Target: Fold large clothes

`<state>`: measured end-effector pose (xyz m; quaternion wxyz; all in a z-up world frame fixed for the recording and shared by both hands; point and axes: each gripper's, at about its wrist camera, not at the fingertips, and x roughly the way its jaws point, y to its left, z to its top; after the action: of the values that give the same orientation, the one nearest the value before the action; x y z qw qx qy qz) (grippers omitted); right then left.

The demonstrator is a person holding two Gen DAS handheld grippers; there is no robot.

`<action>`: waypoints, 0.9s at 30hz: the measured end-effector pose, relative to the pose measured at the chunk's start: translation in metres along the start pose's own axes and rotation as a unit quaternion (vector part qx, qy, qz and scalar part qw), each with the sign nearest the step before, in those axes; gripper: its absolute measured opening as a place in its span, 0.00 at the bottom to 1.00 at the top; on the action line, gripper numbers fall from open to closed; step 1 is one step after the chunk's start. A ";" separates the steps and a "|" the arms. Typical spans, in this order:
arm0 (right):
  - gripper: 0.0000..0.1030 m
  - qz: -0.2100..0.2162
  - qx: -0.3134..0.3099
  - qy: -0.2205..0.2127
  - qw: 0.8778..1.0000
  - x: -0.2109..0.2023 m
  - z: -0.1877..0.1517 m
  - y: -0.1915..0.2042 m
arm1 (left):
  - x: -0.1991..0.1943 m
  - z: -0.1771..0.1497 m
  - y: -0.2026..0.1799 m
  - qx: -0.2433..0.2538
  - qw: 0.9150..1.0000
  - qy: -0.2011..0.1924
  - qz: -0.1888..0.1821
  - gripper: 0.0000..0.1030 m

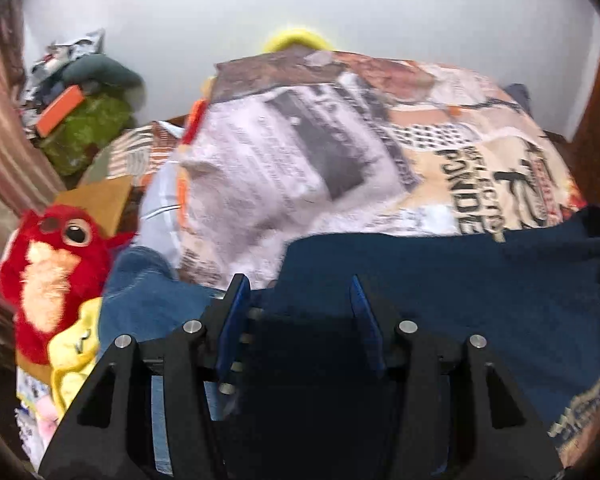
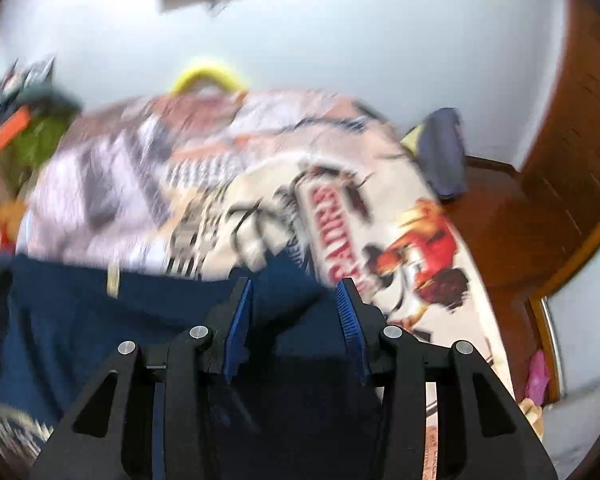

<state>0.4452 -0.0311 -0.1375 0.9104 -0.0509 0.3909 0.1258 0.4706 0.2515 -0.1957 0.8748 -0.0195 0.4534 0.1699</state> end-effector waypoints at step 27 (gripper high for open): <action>0.82 0.148 -0.103 0.063 0.982 -0.029 -0.111 0.061 | -0.074 -0.124 -0.064 0.113 0.987 -0.040 -0.105 0.67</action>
<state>0.3317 0.0011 -0.1922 0.8452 -0.0935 0.4353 0.2955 0.3537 0.1469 -0.2172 0.9018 0.0394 0.4295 0.0254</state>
